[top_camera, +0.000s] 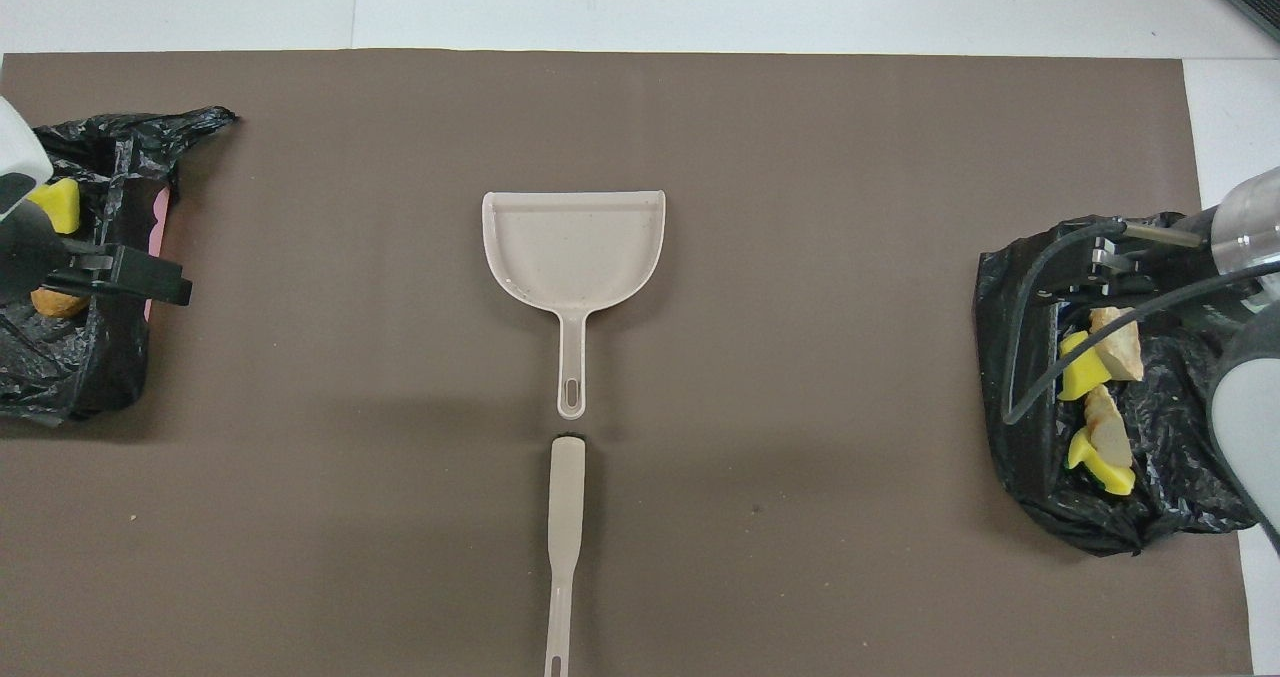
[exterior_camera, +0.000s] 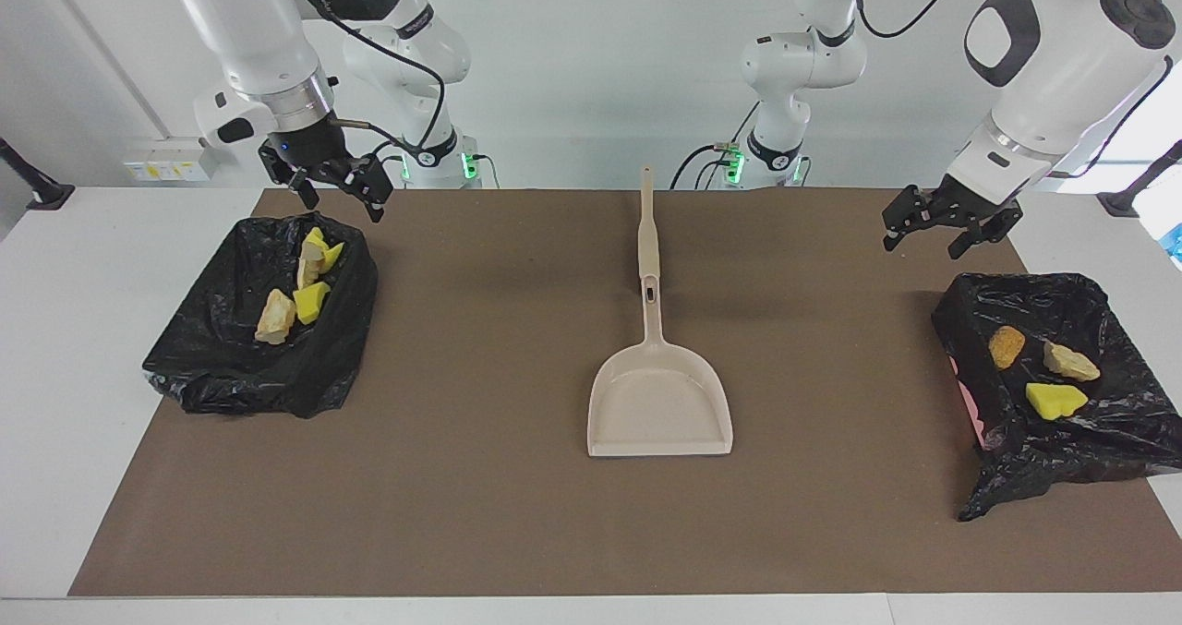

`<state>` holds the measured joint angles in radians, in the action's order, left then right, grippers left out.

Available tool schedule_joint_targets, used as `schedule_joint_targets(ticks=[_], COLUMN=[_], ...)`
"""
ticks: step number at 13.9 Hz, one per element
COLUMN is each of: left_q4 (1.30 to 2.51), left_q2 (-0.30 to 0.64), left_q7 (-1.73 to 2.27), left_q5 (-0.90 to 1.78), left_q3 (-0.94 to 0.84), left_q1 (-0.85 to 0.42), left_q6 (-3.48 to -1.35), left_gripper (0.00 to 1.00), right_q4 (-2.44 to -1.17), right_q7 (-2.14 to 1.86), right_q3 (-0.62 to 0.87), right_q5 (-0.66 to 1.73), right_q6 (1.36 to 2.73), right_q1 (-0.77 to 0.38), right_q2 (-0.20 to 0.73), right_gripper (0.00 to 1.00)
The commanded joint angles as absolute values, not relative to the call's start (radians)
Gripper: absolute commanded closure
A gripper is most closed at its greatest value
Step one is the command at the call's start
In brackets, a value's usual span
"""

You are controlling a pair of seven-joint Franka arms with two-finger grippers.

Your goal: Sweep and dump trash in bin

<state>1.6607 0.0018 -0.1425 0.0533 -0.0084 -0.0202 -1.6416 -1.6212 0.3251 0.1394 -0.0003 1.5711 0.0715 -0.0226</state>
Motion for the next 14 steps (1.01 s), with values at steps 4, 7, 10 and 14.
schedule_joint_targets(ticks=[4, 7, 10, 14], left_q4=[1.649, 1.638, 1.638, 1.637], left_q2=[-0.029, -0.029, -0.026, -0.025], left_q7=[-0.198, -0.198, -0.189, -0.187], left_q5=[-0.004, 0.006, 0.008, 0.008], left_q3=[-0.011, -0.012, -0.012, -0.012], left_q1=[-0.029, -0.025, -0.023, -0.020], left_q6=[-1.585, -1.575, -1.571, -1.568], left_gripper=[0.00, 0.00, 0.00, 0.00], right_q4=[-1.643, -1.643, -1.643, -1.643], right_q7=[0.295, 0.295, 0.295, 0.295], right_q3=[0.146, 0.146, 0.146, 0.146], right_q5=[0.021, 0.021, 0.021, 0.021], right_q6=[1.589, 1.589, 1.589, 1.585], right_q1=[0.086, 0.086, 0.086, 0.086], right_q2=[-0.041, -0.041, -0.041, -0.041], right_gripper=[0.00, 0.00, 0.00, 0.00])
